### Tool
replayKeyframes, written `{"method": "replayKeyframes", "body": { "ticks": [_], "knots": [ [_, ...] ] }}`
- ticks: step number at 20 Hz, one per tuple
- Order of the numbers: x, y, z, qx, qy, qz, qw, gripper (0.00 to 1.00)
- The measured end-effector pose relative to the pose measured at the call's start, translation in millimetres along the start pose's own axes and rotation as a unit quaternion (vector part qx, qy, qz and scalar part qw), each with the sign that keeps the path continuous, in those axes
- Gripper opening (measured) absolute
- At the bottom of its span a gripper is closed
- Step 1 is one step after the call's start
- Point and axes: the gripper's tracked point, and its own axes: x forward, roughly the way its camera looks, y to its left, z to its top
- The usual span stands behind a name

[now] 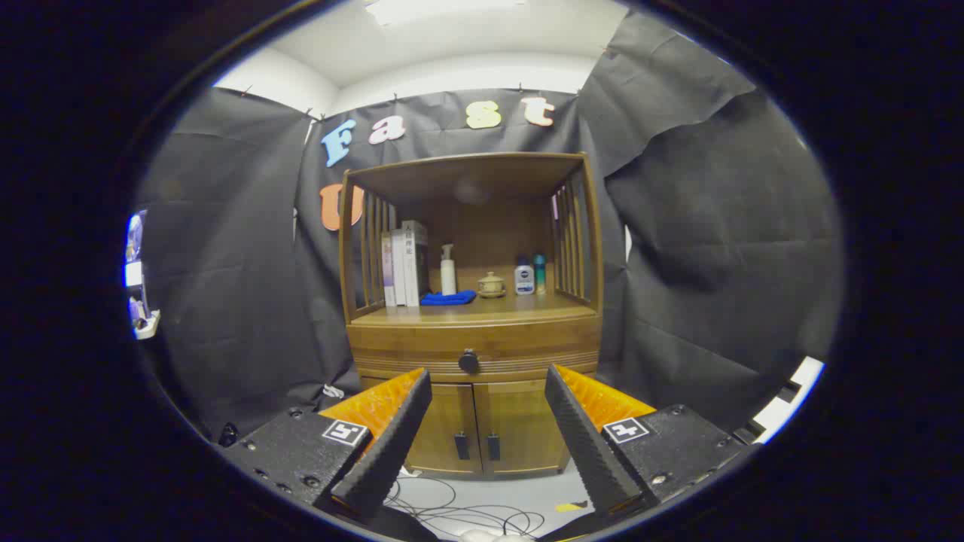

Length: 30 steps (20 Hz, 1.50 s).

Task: Pull open the drawer, take out the items inside it, and place them on the countertop above the cabinet.

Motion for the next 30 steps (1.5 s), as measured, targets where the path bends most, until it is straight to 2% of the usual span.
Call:
{"method": "replayKeyframes", "body": {
  "ticks": [5, 21, 25, 30],
  "knots": [
    [-3.6, -7.4, -4.1, -0.025, 0.002, -0.011, 1.000, 0.99],
    [0.0, -8.4, 7.4, -0.036, -0.009, -0.021, 0.999, 0.99],
    [45.9, -5.9, 29.5, -0.042, -0.019, -0.019, 0.999, 0.99],
    [121.4, 21.3, 35.8, -0.060, -0.028, 0.001, 0.998, 0.99]
  ]
}}
